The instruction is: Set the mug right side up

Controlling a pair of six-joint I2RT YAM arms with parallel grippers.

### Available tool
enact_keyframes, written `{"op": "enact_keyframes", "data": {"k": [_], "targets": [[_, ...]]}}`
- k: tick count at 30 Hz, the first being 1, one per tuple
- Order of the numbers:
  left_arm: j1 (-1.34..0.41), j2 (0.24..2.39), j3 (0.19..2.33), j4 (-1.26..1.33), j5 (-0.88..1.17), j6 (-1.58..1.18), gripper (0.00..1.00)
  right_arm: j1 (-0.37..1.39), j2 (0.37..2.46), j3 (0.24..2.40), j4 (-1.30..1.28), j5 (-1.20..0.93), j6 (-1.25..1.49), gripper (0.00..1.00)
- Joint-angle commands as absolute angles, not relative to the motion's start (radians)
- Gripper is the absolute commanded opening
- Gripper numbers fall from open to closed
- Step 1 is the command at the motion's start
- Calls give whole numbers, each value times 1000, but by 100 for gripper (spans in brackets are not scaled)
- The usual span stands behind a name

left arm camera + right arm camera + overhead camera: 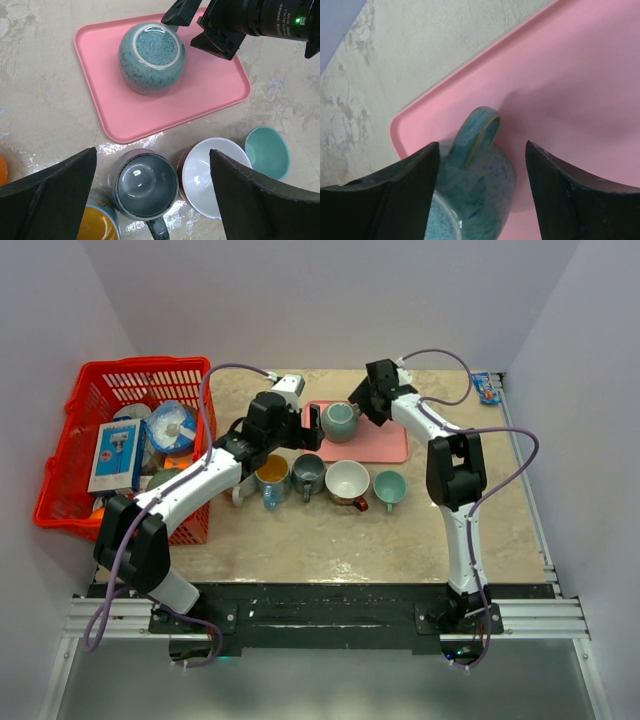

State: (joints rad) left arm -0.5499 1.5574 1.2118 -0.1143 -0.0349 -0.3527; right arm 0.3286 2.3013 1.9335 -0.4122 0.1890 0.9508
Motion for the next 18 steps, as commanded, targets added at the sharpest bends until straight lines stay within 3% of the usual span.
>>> {"op": "enact_keyframes", "data": {"k": [1, 16, 18], "targets": [[-543, 1525, 1204, -87, -57, -353, 98, 347, 2321, 2026, -465, 245, 1009, 69], [-543, 1473, 1158, -95, -78, -345, 98, 354, 2414, 2118, -537, 268, 1061, 59], [-543, 1468, 1155, -95, -78, -344, 98, 354, 2431, 2140, -549, 273, 1063, 54]]}}
